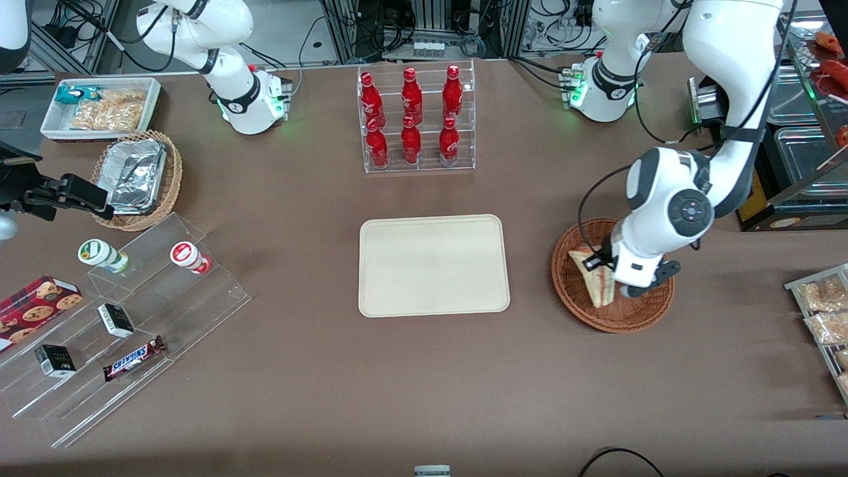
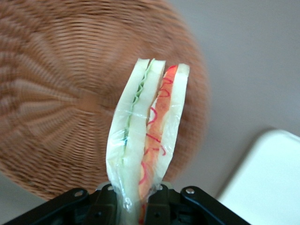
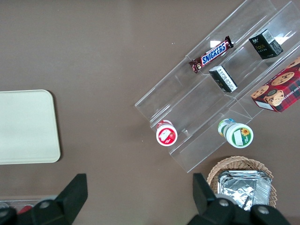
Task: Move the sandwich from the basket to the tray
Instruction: 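Lift the sandwich out of the basket with the left gripper, then carry the sandwich over the cream tray with the left gripper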
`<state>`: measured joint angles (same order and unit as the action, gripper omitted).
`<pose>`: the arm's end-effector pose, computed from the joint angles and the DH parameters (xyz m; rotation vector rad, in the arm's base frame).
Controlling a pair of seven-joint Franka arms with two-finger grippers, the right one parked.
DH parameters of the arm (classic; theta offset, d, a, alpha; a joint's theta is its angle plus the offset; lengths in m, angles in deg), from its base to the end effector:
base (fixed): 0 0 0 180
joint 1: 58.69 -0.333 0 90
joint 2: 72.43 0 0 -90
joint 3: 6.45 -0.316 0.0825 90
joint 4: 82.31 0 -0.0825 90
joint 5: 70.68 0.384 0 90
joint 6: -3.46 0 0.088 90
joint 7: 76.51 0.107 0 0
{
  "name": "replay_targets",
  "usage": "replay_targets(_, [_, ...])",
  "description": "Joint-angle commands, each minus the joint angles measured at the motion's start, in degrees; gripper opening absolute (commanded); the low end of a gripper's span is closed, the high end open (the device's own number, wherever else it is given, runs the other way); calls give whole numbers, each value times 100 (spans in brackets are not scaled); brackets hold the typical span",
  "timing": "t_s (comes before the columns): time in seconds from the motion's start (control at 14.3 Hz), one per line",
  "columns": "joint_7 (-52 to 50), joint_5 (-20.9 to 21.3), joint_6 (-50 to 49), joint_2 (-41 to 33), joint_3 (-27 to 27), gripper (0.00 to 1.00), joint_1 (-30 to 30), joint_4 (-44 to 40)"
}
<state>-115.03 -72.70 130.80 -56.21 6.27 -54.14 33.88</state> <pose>0.5593 -0.1716 0.3049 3.0348 0.6143 -0.1771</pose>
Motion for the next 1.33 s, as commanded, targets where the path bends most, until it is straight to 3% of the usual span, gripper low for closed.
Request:
replay_targets(0.0, [275, 18, -192, 398, -41, 3, 737, -735])
replay_targets(0.21, [-31, 18, -463, 1005, -49, 1, 1379, -1543])
replay_targets(0.49, [-822, 35, -1702, 1884, -67, 0, 2100, -3179])
replay_targets(0.84, [-2008, 729, -1686, 2666, -58, 0, 2804, -3997])
replay_targets(1.26, [-2230, 738, -1633, 3265, -58, 0, 3244, -4456])
